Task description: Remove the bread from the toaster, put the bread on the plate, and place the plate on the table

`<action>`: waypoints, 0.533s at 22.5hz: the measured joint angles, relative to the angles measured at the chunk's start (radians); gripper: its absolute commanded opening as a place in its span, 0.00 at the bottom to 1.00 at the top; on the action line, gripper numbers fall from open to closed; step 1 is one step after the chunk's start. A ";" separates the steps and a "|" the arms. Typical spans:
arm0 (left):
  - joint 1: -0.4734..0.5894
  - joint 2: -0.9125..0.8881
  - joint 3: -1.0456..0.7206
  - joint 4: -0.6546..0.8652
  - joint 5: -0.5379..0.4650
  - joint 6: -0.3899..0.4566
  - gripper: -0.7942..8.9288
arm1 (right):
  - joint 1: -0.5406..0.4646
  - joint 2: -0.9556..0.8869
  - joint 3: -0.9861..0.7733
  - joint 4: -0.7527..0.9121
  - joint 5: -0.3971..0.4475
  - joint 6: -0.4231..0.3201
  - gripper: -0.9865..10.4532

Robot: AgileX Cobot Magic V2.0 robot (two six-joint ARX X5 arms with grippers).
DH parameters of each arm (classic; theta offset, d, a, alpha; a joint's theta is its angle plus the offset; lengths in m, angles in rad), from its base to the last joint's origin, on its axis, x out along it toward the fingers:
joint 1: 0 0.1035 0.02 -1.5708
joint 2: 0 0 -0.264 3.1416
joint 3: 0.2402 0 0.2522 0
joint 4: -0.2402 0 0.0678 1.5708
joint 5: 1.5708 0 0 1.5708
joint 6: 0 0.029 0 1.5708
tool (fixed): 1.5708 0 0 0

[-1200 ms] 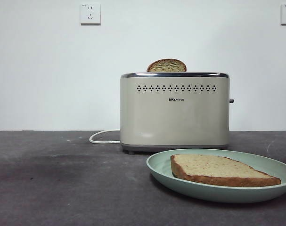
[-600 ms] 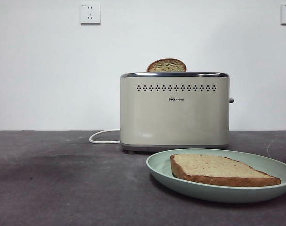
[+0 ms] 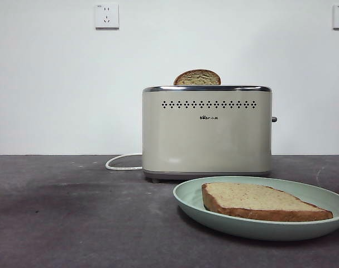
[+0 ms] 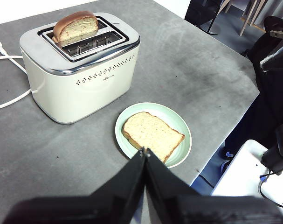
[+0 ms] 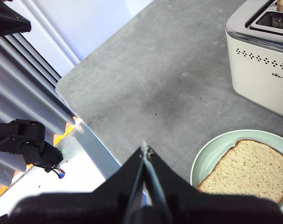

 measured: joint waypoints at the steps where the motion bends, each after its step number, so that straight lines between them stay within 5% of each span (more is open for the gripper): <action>1: 0.000 0.001 0.000 0.000 0.000 0.000 0.07 | 0.000 0.000 0.000 0.000 0.000 0.000 0.09; 6: 0.000 0.005 0.000 0.068 -0.001 0.013 0.07 | 0.000 0.000 0.000 0.000 0.000 0.000 0.09; 9: 0.028 0.002 0.000 0.240 -0.032 0.108 0.07 | 0.000 0.000 0.000 0.000 0.000 0.000 0.09; 12: 0.165 -0.047 -0.023 0.382 -0.046 0.200 0.07 | 0.000 0.000 0.000 -0.001 0.000 0.000 0.09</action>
